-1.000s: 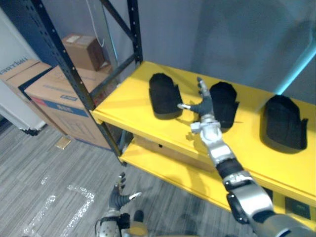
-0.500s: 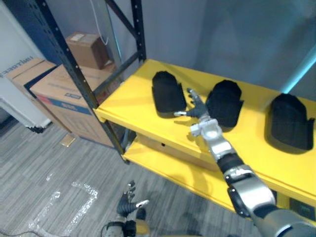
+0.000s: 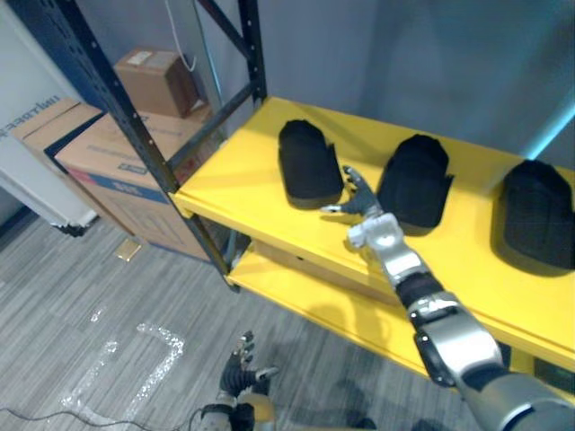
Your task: Walk over and take plastic housings, then place them on the shelf
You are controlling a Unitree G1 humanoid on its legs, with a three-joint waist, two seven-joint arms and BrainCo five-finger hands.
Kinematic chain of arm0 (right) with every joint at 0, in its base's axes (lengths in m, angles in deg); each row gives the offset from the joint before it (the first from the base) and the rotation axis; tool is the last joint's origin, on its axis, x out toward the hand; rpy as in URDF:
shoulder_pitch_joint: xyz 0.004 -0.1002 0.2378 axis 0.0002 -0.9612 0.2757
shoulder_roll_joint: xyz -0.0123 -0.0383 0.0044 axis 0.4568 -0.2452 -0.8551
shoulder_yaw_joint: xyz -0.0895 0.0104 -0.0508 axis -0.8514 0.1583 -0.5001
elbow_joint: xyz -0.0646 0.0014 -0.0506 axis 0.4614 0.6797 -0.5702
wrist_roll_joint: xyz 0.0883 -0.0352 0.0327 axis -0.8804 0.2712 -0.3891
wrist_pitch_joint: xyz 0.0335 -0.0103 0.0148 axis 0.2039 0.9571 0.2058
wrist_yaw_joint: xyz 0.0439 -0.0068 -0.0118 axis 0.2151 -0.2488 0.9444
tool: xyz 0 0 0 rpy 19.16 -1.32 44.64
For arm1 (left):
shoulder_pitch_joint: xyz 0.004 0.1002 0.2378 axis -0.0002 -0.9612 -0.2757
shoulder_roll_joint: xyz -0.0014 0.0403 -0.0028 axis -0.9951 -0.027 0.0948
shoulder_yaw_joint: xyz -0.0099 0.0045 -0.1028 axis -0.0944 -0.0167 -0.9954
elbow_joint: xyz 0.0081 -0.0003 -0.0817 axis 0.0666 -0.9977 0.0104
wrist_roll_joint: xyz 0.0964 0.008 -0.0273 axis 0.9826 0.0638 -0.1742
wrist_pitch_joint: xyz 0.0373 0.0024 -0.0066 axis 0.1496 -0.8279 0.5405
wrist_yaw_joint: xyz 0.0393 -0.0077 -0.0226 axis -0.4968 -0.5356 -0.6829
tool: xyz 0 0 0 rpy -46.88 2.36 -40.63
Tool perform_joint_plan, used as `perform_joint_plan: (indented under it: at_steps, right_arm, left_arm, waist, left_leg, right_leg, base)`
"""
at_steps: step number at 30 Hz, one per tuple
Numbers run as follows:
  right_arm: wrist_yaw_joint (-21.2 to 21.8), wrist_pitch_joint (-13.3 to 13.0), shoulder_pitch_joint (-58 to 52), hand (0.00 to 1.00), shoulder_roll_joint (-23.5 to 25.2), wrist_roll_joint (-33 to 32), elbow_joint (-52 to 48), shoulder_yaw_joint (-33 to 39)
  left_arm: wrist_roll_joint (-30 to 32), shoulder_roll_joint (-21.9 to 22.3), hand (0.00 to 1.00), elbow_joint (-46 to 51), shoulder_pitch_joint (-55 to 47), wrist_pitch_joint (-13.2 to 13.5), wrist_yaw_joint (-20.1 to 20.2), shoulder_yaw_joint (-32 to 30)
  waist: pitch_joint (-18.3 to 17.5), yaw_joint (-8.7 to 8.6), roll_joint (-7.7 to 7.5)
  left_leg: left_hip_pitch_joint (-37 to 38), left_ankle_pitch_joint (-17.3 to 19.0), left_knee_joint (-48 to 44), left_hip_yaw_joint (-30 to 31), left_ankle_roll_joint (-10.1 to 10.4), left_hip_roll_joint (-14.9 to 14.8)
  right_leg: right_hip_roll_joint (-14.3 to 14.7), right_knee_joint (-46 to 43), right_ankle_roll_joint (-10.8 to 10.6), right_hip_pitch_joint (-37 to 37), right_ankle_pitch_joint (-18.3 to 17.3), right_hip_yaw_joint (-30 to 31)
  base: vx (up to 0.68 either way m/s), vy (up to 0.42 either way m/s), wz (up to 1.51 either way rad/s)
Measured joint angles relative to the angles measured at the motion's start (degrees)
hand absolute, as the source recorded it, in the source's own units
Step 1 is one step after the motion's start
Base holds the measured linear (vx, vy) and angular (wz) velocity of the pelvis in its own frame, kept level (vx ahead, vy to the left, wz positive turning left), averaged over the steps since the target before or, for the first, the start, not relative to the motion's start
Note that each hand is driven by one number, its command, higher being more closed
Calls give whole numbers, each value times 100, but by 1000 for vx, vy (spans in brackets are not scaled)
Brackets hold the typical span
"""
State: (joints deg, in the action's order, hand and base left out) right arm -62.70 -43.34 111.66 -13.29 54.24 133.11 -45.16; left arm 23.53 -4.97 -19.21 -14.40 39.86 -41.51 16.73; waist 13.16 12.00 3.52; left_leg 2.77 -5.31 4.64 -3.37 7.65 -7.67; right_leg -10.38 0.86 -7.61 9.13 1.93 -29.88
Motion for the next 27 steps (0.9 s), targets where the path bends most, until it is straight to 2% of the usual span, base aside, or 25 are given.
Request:
perform_joint_plan:
  at_steps: [3,7,12,17,21,24,27]
  right_arm:
    - [65,-35,-1,0,-1,-9,9,-3]
    - [274,-360,3,0,-1,-59,9,-161]
    - [520,-547,3,0,103,-67,-199,-456]
    - [651,-508,-14,0,384,-52,-959,-887]
    - [646,-148,-84,0,707,-38,-1096,-1141]
    - [602,17,-162,0,752,-34,-1093,-1258]
    - [425,-2,-178,0,752,125,-1092,-1245]
  left_arm:
    - [1,4,0,0,-1,0,0,27]
    - [0,2,0,0,1,0,-5,30]
    - [-349,7,0,3,0,-37,35,42]
    - [-452,7,0,11,-1,-88,34,40]
    - [-448,10,0,14,-22,-123,31,44]
    - [-444,9,0,16,-26,-124,26,39]
    - [-441,9,0,20,-30,-124,15,40]
  waist:
    - [2,-2,3]
    - [3,-1,3]
    - [10,-1,14]
    - [38,-16,46]
    - [39,-8,43]
    - [47,-14,31]
    - [81,-13,0]
  left_leg:
    - [1,0,0,0,-1,19]
    - [-2,1,-1,-2,-2,20]
    - [7,1,-2,-5,-2,-8]
    - [8,2,-2,-9,-2,-48]
    - [11,2,-2,-9,-1,-65]
    - [11,2,-2,-13,-1,-65]
    - [14,3,-2,-12,-1,-68]
  right_leg:
    - [-54,-154,-21,-53,-83,0]
    - [-88,-304,-25,-118,-172,6]
    - [-86,-403,-14,-152,-259,6]
    - [-79,-523,2,-215,-347,11]
    - [-75,-535,-5,-234,-404,8]
    - [-77,-535,-5,-238,-403,10]
    - [-76,-536,-5,-237,-404,11]
  base:
    - [0,0,0]
    - [0,0,0]
    - [0,0,0]
    - [0,0,0]
    - [0,0,0]
    - [0,0,0]
    - [0,0,0]
